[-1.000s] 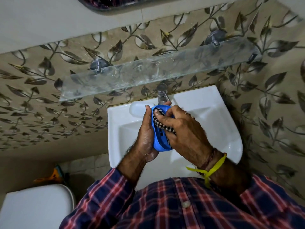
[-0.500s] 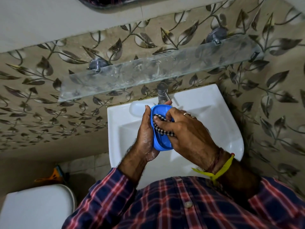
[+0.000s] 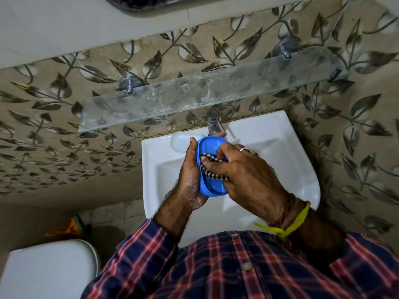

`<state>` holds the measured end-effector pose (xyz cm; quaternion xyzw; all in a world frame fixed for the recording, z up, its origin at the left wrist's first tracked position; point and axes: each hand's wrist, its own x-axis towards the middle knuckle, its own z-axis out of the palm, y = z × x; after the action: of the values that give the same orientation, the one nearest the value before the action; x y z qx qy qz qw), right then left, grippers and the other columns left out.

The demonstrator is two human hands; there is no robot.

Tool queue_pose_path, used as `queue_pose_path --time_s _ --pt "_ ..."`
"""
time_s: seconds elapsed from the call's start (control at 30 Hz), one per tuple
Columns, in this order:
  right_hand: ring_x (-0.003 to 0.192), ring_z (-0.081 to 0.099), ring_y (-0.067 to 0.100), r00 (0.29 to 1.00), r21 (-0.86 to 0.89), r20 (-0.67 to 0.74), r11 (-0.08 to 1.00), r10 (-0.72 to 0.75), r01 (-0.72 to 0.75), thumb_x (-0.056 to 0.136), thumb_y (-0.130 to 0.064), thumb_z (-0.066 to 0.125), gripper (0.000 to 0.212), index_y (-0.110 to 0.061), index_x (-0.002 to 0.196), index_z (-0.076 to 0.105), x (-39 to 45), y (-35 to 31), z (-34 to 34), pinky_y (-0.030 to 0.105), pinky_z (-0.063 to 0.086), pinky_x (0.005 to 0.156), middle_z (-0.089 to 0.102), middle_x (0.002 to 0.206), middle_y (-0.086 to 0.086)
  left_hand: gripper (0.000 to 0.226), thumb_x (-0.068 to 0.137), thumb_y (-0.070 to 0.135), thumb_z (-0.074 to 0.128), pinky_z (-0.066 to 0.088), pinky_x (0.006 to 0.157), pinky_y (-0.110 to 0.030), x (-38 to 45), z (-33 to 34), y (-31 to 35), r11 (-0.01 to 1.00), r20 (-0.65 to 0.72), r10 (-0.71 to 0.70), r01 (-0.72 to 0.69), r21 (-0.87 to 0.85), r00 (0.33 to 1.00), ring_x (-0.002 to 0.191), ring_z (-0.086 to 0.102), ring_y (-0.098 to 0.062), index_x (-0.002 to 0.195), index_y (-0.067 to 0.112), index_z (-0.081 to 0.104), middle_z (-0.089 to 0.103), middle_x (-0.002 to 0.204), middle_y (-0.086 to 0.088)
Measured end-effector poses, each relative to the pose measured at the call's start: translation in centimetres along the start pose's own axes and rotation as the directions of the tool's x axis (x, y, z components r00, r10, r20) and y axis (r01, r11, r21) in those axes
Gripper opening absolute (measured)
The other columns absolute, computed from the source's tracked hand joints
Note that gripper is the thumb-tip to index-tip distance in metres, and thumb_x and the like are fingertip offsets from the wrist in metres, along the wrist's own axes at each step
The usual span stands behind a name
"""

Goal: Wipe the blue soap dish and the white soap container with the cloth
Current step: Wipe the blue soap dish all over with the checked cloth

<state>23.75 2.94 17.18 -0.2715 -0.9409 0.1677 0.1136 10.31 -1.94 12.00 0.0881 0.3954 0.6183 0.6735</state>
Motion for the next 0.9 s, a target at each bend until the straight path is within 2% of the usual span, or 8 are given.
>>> queue_pose_path --time_s 0.07,0.23,0.37,0.43,0.57,0.63,0.77,0.9 --pt "0.101 0.054 0.032 1.0 -0.021 0.002 1.0 0.004 -0.004 0.085 -0.009 0.064 0.054 -0.033 0.133 0.056 -0.2 -0.2 0.1 0.046 0.054 0.079 0.053 0.116 0.005 0.074 0.098 0.071 0.023 0.054 0.097 -0.047 0.0 0.2 0.0 1.0 -0.001 -0.01 0.01 0.002 1.0 0.114 0.067 -0.027 0.142 0.023 0.057 0.069 0.128 -0.009" --pt "0.123 0.05 0.028 0.995 0.027 -0.052 0.996 0.09 -0.088 0.089 -0.011 0.062 0.054 -0.036 0.136 0.053 0.4 0.1 -0.1 0.045 0.051 0.095 0.047 0.135 0.004 0.074 0.097 0.072 0.027 0.06 0.083 -0.042 -0.1 0.6 -0.3 0.999 -0.013 -0.033 0.033 0.0 0.999 0.106 0.071 -0.026 0.134 0.019 0.063 0.073 0.119 -0.009" --pt "0.098 0.055 0.028 1.0 0.012 -0.002 1.0 -0.002 0.002 0.086 -0.01 0.064 0.048 -0.035 0.127 0.061 -0.3 -0.2 -0.4 0.044 0.055 0.077 0.051 0.11 0.003 0.073 0.098 0.071 0.024 0.055 0.094 -0.047 0.0 0.4 0.4 1.0 -0.005 -0.02 0.02 0.001 1.0 0.109 0.069 -0.028 0.14 0.022 0.059 0.071 0.123 -0.01" --pt "0.095 0.055 0.029 1.0 -0.01 -0.009 1.0 -0.004 0.004 0.084 -0.011 0.066 0.047 -0.036 0.124 0.063 -0.6 -0.2 -0.3 0.043 0.055 0.074 0.052 0.108 0.003 0.073 0.098 0.071 0.025 0.052 0.098 -0.048 0.1 0.4 0.5 1.0 -0.006 -0.026 0.026 0.007 1.0 0.109 0.068 -0.028 0.141 0.022 0.058 0.07 0.123 -0.01" --pt "0.096 0.056 0.026 0.995 0.053 -0.09 0.998 0.048 -0.044 0.088 -0.011 0.062 0.044 -0.033 0.126 0.063 -0.2 0.1 -0.2 0.04 0.054 0.077 0.053 0.111 0.001 0.074 0.098 0.071 0.025 0.052 0.098 -0.048 0.2 0.6 0.4 0.999 -0.009 -0.034 0.034 0.041 0.999 0.112 0.068 -0.028 0.141 0.021 0.058 0.071 0.123 -0.009" --pt "0.095 0.055 0.027 0.997 0.048 -0.07 0.999 0.018 -0.015 0.086 -0.007 0.062 0.048 -0.031 0.127 0.062 -0.2 0.2 -0.1 0.041 0.055 0.073 0.053 0.109 0.003 0.073 0.098 0.07 0.024 0.051 0.098 -0.047 0.3 0.6 0.8 0.997 -0.004 -0.036 0.036 0.072 0.999 0.11 0.068 -0.027 0.141 0.022 0.057 0.071 0.121 -0.008" --pt "0.081 0.056 0.027 0.99 -0.035 -0.029 0.99 -0.141 0.139 0.076 -0.002 0.069 0.05 -0.031 0.118 0.068 -0.9 0.7 -0.1 0.037 0.049 0.057 0.056 0.096 0.006 0.073 0.098 0.07 0.026 0.052 0.093 -0.043 0.5 0.4 1.5 0.993 0.014 -0.066 0.064 0.095 0.998 0.101 0.067 -0.027 0.143 0.021 0.055 0.07 0.115 -0.011" --pt "0.079 0.056 0.028 0.988 -0.046 -0.118 0.994 -0.103 0.098 0.078 -0.004 0.067 0.045 -0.032 0.113 0.071 -0.8 1.0 -0.1 0.036 0.048 0.058 0.057 0.096 0.006 0.074 0.097 0.072 0.027 0.053 0.092 -0.044 0.6 0.6 1.3 0.99 0.002 -0.079 0.078 0.114 0.997 0.101 0.068 -0.027 0.142 0.021 0.056 0.071 0.116 -0.01"
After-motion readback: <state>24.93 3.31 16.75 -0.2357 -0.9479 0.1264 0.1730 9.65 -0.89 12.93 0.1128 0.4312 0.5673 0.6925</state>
